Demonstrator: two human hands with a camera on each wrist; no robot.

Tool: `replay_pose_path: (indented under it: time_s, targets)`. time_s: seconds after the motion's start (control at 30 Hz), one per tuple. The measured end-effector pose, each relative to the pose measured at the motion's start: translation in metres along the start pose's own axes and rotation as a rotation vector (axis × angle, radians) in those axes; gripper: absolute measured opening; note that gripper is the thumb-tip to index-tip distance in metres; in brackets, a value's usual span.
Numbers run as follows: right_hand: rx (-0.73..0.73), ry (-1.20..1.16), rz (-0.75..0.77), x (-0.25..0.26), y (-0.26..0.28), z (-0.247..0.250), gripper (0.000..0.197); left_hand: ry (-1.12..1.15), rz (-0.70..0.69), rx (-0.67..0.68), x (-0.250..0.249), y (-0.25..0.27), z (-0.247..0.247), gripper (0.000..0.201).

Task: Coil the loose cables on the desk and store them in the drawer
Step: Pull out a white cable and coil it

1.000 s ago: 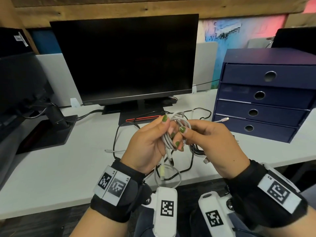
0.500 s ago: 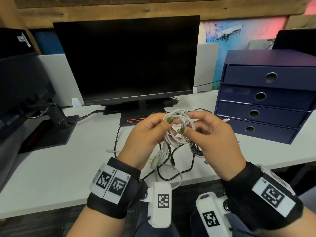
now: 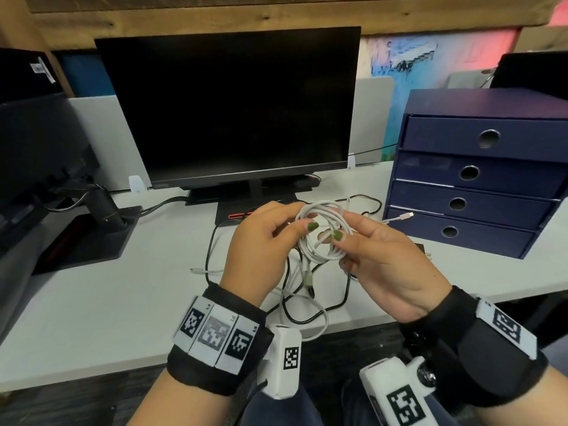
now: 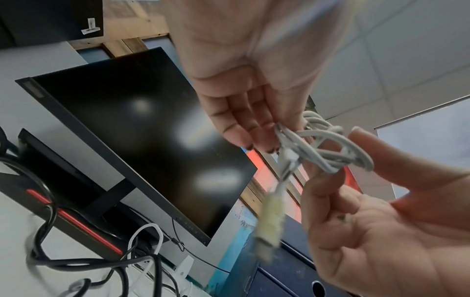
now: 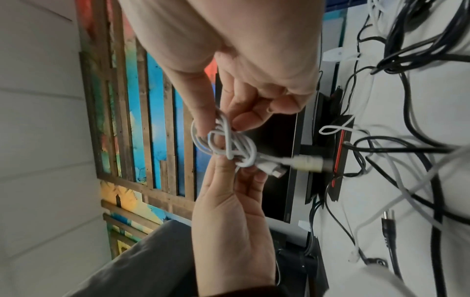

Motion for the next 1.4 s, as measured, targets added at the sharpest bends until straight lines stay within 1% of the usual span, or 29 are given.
replay_pose_path:
  time_s: [0.13, 0.23, 0.27, 0.3, 0.33, 0.4, 0.47, 0.53, 0.6, 0.67, 0.73, 0.8, 0.87, 1.03, 1.2, 1.4]
  targets:
    - [0.113, -0.024, -0.012, -0.001, 0.0, -0.002, 0.036, -0.055, -0.007, 0.006, 0.0, 0.0, -0.002, 0.022]
    - [0.138, -0.07, 0.002, 0.003, 0.001, -0.003, 0.038, -0.084, -0.032, -0.001, -0.003, 0.0, -0.004, 0.019]
    - [0.145, -0.06, 0.019, 0.005, 0.003, -0.004, 0.037, -0.095, -0.042, -0.007, -0.005, 0.0, -0.006, 0.019]
    - [0.134, -0.001, 0.047, 0.006, 0.004, -0.005, 0.036, -0.105, -0.05, -0.018, -0.006, 0.001, -0.007, 0.018]
    - [0.099, 0.105, 0.088, 0.008, 0.006, -0.006, 0.034, -0.116, -0.055, -0.032, -0.009, 0.001, -0.008, 0.018]
    - [-0.048, 0.339, 0.184, 0.011, 0.006, -0.003, 0.036, -0.15, -0.071, -0.065, -0.013, 0.002, -0.008, 0.016]
    - [-0.197, 0.462, 0.273, 0.015, 0.005, 0.002, 0.037, -0.179, -0.1, -0.095, -0.017, 0.002, -0.007, 0.014]
    - [-0.296, 0.516, 0.312, 0.016, 0.005, 0.008, 0.036, -0.212, -0.128, -0.118, -0.021, 0.002, -0.007, 0.012]
    - [-0.38, 0.55, 0.306, 0.014, 0.005, 0.012, 0.032, -0.267, -0.159, -0.135, -0.024, 0.003, -0.009, 0.011]
    - [-0.458, 0.602, 0.292, 0.013, 0.006, 0.015, 0.029, -0.326, -0.178, -0.154, -0.026, 0.005, -0.012, 0.015]
    - [-0.509, 0.61, 0.277, 0.013, 0.006, 0.016, 0.026, -0.347, -0.183, -0.168, -0.026, 0.006, -0.015, 0.014]
    - [-0.557, 0.57, 0.273, 0.013, 0.006, 0.019, 0.029, -0.324, -0.174, -0.169, -0.027, 0.007, -0.017, 0.011]
    - [-0.617, 0.592, 0.304, 0.015, 0.007, 0.02, 0.034, -0.293, -0.161, -0.16, -0.028, 0.008, -0.021, 0.012]
    - [-0.71, 0.798, 0.384, 0.019, 0.009, 0.021, 0.045, -0.199, -0.1, -0.146, -0.024, 0.01, -0.027, 0.01]
    - [-0.665, 0.757, 0.363, 0.018, 0.004, 0.022, 0.023, -0.136, -0.077, -0.148, -0.023, 0.009, -0.026, 0.009]
    - [-0.697, 0.821, 0.415, 0.015, 0.006, 0.019, 0.015, -0.158, -0.082, -0.113, -0.021, 0.009, -0.027, 0.011]
Point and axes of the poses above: each hand's wrist, its own y-axis away from the middle knuckle, its own z-axis out of the back of the hand, x = y × z, the point moved 3 cm from there along -y, towards the middle knuckle, and after that the axes turned 7 degrees about -z, right-handed, at the moved point
